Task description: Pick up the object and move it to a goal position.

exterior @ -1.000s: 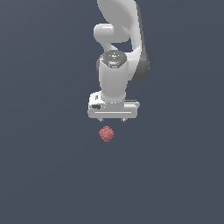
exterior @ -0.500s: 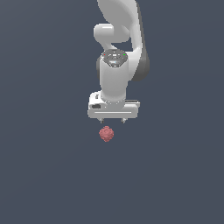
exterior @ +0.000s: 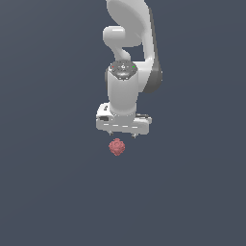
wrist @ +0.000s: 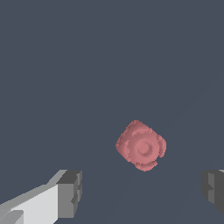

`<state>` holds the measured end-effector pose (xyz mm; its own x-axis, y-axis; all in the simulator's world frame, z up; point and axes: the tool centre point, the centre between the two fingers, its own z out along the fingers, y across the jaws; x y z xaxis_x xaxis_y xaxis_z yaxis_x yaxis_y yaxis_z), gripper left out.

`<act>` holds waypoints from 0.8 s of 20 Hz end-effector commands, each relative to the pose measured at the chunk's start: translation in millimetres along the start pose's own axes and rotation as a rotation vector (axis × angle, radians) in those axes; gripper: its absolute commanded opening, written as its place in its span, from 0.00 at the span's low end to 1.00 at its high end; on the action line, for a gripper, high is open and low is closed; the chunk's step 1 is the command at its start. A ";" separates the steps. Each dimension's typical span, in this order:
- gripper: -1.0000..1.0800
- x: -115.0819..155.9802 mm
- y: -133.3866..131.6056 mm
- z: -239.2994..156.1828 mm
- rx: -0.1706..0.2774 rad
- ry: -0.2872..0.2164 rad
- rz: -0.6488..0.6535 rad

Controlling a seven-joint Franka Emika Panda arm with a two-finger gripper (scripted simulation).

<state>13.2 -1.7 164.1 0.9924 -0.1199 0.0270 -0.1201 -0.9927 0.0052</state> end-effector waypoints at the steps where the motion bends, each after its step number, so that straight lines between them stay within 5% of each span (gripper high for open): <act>1: 0.96 -0.4 2.0 6.5 0.002 -0.003 0.054; 16: 0.96 -5.3 20.6 56.7 0.002 -0.024 0.491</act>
<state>7.5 -20.2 111.6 0.8415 -0.5402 0.0039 -0.5402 -0.8415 -0.0052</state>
